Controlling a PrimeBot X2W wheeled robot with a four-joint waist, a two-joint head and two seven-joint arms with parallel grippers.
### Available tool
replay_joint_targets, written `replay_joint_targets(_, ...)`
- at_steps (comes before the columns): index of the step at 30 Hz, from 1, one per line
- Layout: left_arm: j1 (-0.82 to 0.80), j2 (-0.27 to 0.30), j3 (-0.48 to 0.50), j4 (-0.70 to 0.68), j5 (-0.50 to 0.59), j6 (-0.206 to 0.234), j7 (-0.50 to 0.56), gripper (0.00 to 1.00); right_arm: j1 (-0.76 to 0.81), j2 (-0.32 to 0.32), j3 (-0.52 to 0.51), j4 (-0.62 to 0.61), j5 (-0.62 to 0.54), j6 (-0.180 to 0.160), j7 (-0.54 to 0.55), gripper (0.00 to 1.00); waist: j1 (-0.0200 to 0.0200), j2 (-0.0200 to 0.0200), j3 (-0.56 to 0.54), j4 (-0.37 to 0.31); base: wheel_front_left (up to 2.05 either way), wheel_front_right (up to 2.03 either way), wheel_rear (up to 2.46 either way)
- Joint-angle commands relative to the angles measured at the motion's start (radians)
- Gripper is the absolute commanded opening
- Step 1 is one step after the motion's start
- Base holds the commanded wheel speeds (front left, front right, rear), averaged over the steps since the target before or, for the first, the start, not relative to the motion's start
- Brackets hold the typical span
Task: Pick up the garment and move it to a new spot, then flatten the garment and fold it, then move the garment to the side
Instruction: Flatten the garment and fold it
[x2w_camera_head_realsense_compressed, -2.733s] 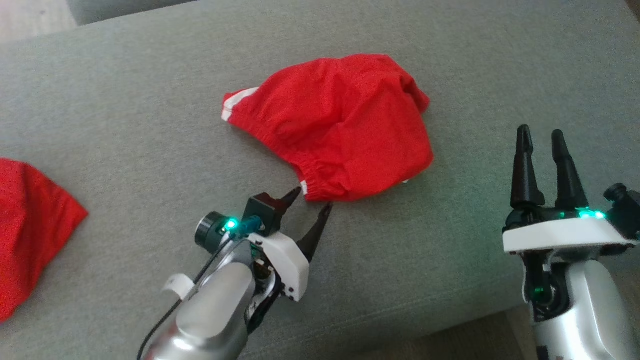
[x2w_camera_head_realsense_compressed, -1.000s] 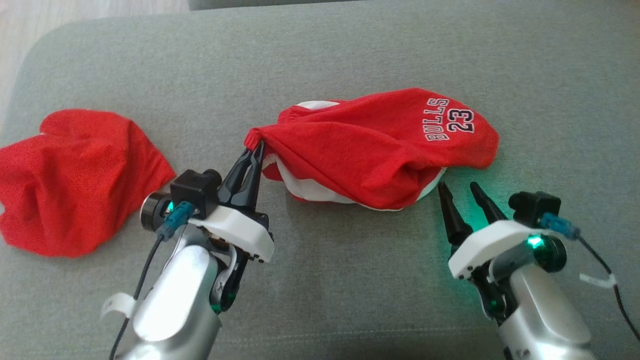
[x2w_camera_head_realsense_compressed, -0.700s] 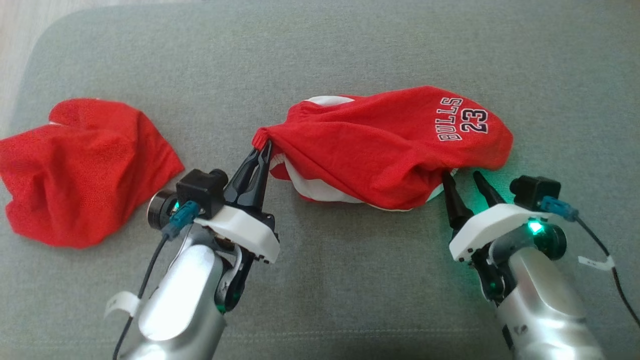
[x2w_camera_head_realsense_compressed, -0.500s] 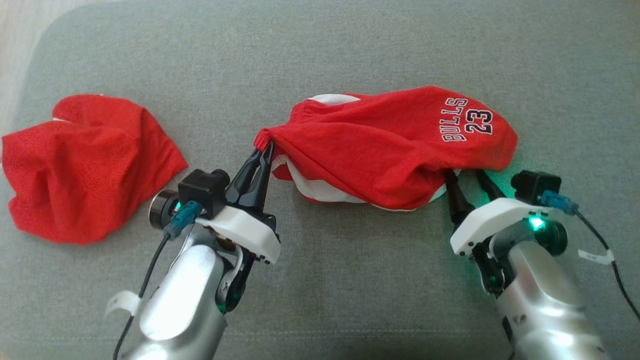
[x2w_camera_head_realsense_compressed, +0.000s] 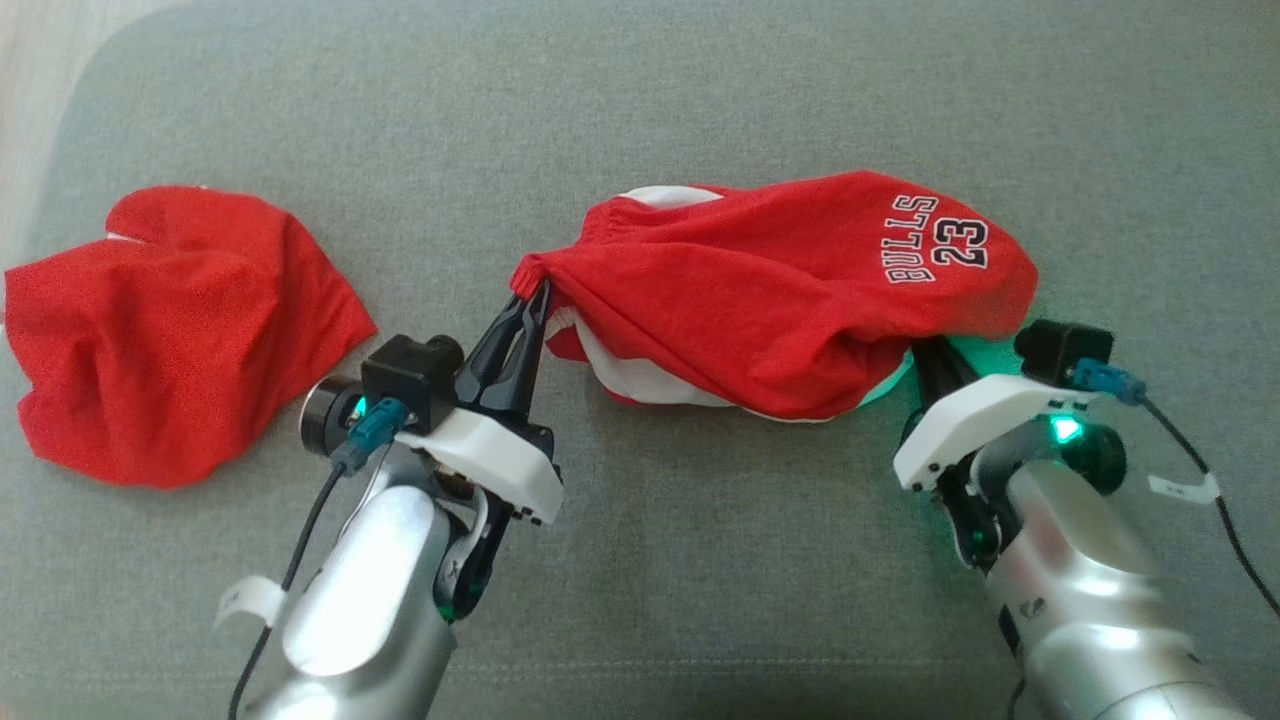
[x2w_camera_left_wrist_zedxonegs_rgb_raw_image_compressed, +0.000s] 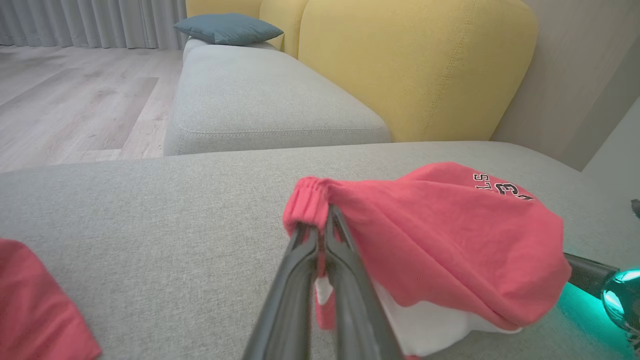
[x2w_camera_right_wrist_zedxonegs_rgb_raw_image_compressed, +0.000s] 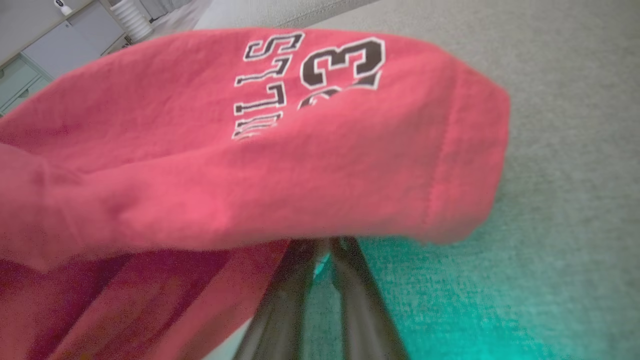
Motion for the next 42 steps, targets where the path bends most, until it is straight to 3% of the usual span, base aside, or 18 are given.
replay_joint_targets(1,-0.040,0.006,0.036,-0.026,0.007,-0.002,-0.012,0.00,-0.018,0.007,0.029,-0.012,0.010,0.007,-0.015,0.00,0.0000,0.0000,-0.007,-0.004,0.00,0.00,0.00)
replay_joint_targets(11,-0.014,0.026,0.064,-0.009,0.034,0.004,-0.012,0.00,-0.009,0.007,-0.029,0.015,0.008,0.007,-0.033,0.00,0.0000,0.0000,-0.075,-0.059,0.00,0.00,0.00)
replay_joint_targets(19,0.024,0.031,0.065,0.004,0.052,0.004,-0.012,0.00,0.053,0.002,-0.145,-0.070,-0.028,0.007,0.000,0.00,0.0000,0.0000,-0.126,-0.110,0.00,0.00,0.00)
replay_joint_targets(27,0.044,0.027,0.036,0.052,0.067,-0.015,-0.012,0.00,0.151,0.006,-0.312,-0.184,-0.136,0.007,0.076,0.00,0.0000,0.0000,-0.120,-0.154,0.00,0.00,0.00)
replay_joint_targets(31,0.032,0.023,0.016,0.092,0.071,-0.027,-0.012,0.00,0.178,0.006,-0.312,-0.236,-0.118,0.007,0.105,0.00,0.0000,0.0000,-0.113,-0.159,0.00,0.00,0.00)
replay_joint_targets(32,0.028,0.022,0.015,0.100,0.071,-0.027,-0.012,0.20,0.184,0.006,-0.311,-0.249,-0.121,0.007,0.102,0.42,0.0000,0.0000,-0.112,-0.159,0.00,0.00,0.00)
replay_joint_targets(33,0.025,0.020,0.014,0.109,0.071,-0.026,-0.012,0.89,0.190,0.006,-0.308,-0.263,-0.122,0.007,0.098,1.00,0.0000,0.0000,-0.112,-0.158,0.00,0.00,0.00)
replay_joint_targets(34,0.023,0.019,0.013,0.117,0.070,-0.024,-0.012,1.00,0.196,0.006,-0.305,-0.275,-0.117,0.007,0.097,1.00,0.0000,0.0000,-0.112,-0.156,0.00,0.00,0.00)
replay_joint_targets(42,0.031,0.012,0.027,0.097,0.060,-0.005,-0.012,1.00,0.253,0.006,-0.286,-0.405,-0.135,0.007,0.066,1.00,0.0000,0.0000,-0.136,-0.126,0.00,0.00,0.00)
